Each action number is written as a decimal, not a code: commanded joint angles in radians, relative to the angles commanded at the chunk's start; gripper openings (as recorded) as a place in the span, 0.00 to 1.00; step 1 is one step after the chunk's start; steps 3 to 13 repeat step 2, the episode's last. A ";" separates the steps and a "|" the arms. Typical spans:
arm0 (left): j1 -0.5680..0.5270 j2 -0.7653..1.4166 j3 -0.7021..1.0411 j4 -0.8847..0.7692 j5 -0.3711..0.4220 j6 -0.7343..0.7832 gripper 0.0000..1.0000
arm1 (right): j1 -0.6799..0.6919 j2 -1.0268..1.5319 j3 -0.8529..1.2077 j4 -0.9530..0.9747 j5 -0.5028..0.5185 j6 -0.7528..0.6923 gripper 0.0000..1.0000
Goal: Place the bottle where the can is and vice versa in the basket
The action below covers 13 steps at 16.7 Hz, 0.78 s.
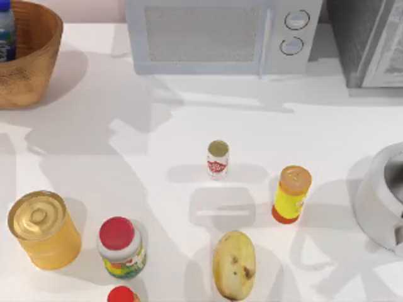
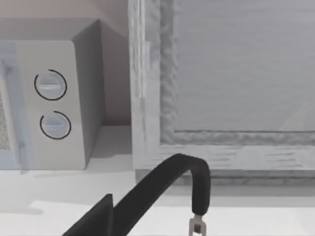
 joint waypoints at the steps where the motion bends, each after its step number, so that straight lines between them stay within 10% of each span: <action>1: 0.000 0.000 0.000 0.000 0.000 0.000 1.00 | 0.000 0.000 0.000 0.000 0.000 0.000 1.00; 13: 0.000 0.000 0.000 0.000 0.000 0.000 1.00 | 0.000 0.000 0.000 0.000 0.000 0.000 1.00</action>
